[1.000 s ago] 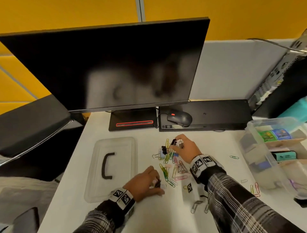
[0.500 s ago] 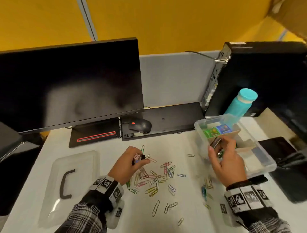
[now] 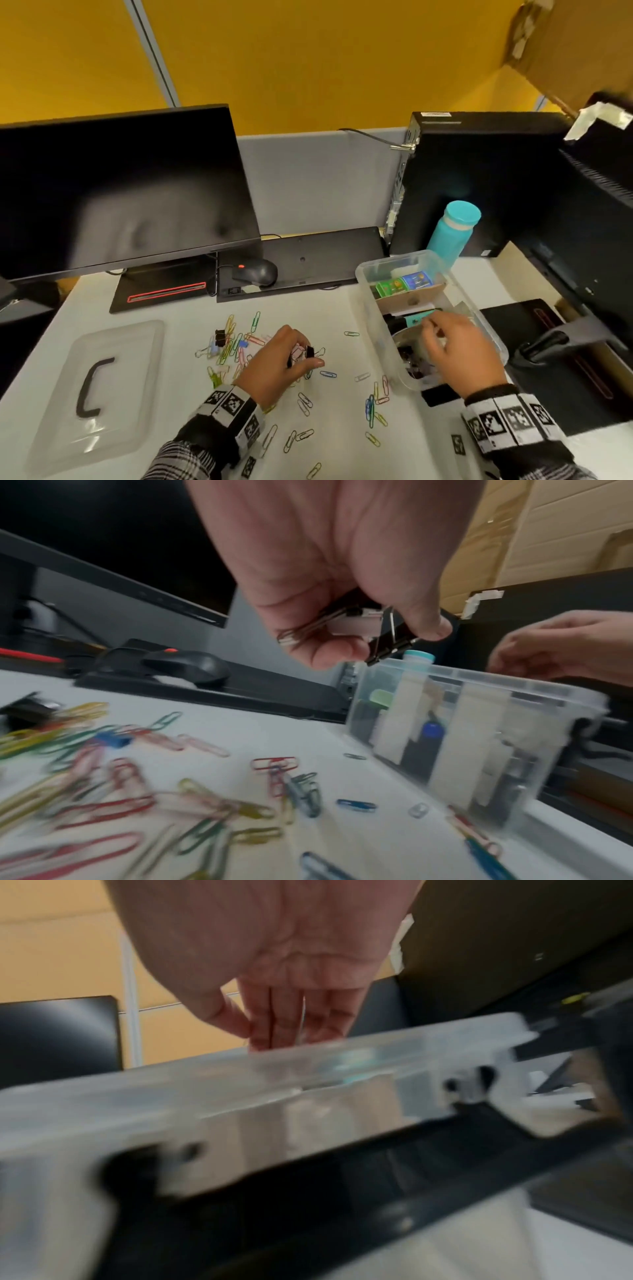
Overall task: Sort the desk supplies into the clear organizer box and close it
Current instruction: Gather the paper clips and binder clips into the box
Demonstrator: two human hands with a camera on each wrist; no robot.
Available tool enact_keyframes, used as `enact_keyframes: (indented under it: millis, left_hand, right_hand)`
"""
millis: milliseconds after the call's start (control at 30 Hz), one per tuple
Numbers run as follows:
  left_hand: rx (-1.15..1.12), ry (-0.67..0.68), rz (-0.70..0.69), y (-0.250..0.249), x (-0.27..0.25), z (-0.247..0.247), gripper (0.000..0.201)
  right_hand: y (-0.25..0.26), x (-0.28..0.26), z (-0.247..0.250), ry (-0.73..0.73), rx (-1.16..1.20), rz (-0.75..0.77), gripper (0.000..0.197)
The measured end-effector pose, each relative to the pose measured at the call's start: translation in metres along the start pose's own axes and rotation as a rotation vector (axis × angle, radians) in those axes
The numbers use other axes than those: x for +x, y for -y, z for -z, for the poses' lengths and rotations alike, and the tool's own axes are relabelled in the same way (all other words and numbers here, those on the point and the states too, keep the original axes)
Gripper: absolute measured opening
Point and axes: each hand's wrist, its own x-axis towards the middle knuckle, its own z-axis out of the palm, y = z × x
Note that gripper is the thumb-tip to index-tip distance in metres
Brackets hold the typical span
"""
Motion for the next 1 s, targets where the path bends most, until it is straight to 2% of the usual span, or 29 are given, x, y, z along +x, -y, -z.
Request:
enact_keyframes:
  millis: [67,133,233,367,500,667,733,900,1000]
  left_hand:
    - [-0.012,0.012,-0.063,-0.024,0.003,-0.007,0.044]
    - [0.016,0.055,-0.140,-0.058,0.010,-0.016,0.043]
    - [0.183,0.126,-0.265,-0.108,0.031,-0.034,0.046]
    - [0.498,0.243,-0.370,-0.142,0.070,-0.069,0.047]
    - [0.667,0.309,-0.409,-0.155,0.087,-0.088,0.029]
    - [0.626,0.365,-0.307,-0.160,0.089,-0.090,0.038]
    - [0.630,0.389,-0.307,-0.158,0.088,-0.087,0.041]
    - [0.748,0.385,-0.538,-0.150,0.081,-0.082,0.035]
    - [0.689,0.349,-0.624,-0.145,0.079,-0.080,0.033]
  right_hand:
    - [-0.025,0.006,0.005,-0.141,-0.047,-0.027,0.014]
    - [-0.048,0.009,0.002,-0.194,-0.138,-0.109,0.029]
    - [-0.062,0.010,-0.008,-0.135,-0.034,-0.209,0.043]
    - [-0.064,0.008,-0.010,-0.141,0.086,-0.198,0.042]
    - [-0.065,0.007,-0.011,-0.162,0.106,-0.203,0.043]
    - [-0.063,0.006,-0.010,-0.166,0.105,-0.216,0.043]
    - [-0.062,0.006,-0.010,-0.161,0.095,-0.217,0.043]
    - [-0.060,0.006,-0.009,-0.132,0.015,-0.206,0.043]
    - [-0.058,0.007,-0.008,-0.097,-0.072,-0.207,0.044]
